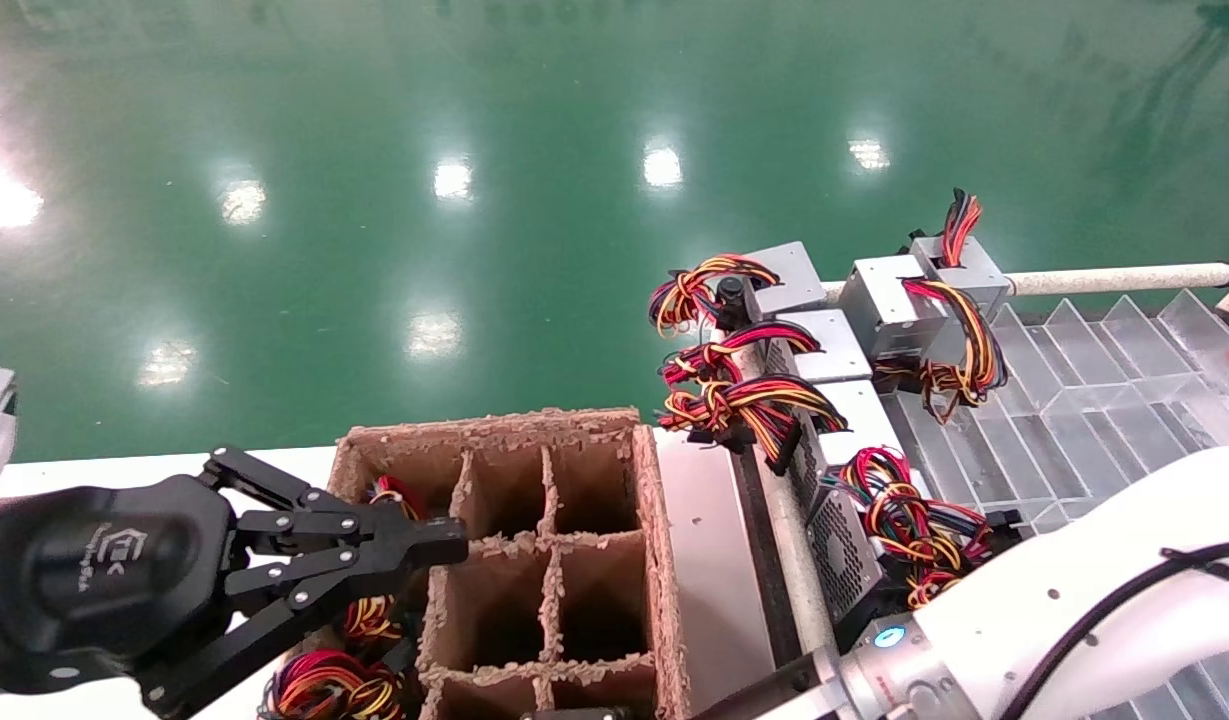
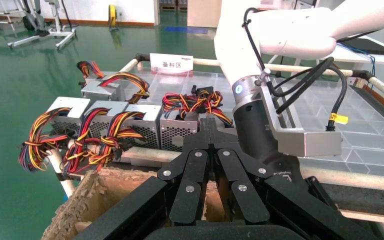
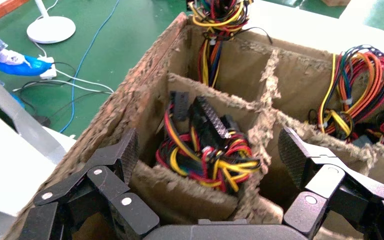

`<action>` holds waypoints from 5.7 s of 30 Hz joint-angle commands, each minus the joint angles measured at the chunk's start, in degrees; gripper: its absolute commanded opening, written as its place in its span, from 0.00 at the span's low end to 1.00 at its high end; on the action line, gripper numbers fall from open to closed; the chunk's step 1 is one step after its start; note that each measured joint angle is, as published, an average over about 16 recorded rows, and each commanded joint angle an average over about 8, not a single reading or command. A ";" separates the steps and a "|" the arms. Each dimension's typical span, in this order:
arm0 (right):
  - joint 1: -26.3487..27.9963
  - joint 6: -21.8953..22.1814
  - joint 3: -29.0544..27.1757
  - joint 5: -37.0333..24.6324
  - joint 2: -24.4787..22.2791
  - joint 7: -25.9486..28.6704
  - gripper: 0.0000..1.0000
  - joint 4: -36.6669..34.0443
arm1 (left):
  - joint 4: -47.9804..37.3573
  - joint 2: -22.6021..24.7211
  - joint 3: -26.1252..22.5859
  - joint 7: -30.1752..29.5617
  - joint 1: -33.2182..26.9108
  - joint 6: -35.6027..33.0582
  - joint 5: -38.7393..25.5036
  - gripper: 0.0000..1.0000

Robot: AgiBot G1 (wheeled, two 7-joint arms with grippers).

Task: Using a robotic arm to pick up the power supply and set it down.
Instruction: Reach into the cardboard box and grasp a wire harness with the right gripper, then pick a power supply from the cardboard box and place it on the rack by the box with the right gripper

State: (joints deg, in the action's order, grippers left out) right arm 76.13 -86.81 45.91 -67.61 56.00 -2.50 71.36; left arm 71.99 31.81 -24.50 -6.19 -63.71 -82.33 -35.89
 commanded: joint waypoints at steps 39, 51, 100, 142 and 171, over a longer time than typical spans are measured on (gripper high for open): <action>-2.34 2.91 -1.38 1.19 -0.71 -2.56 0.00 -0.18 | 0.00 0.00 -0.01 0.00 0.00 0.00 0.00 0.00; -2.41 2.69 -2.01 2.35 -1.82 -1.93 0.00 0.12 | 0.00 0.00 -0.01 0.00 0.00 0.00 0.00 0.00; 12.15 2.50 -18.22 27.36 -15.86 8.72 0.00 6.62 | 0.00 0.00 -0.01 0.01 0.00 0.00 0.01 0.00; 8.65 17.90 -22.85 13.14 -46.05 8.49 0.00 -1.49 | 0.00 -0.01 -0.02 0.01 -0.01 0.01 0.01 0.00; 10.21 22.99 -18.41 7.35 -31.58 0.63 0.00 -15.15 | 0.00 -0.01 -0.02 0.01 -0.01 0.01 0.02 0.00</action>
State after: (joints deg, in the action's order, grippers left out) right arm 86.42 -64.10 27.45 -59.98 24.81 -2.24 56.23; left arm 71.99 31.80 -24.52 -6.18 -63.71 -82.33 -35.87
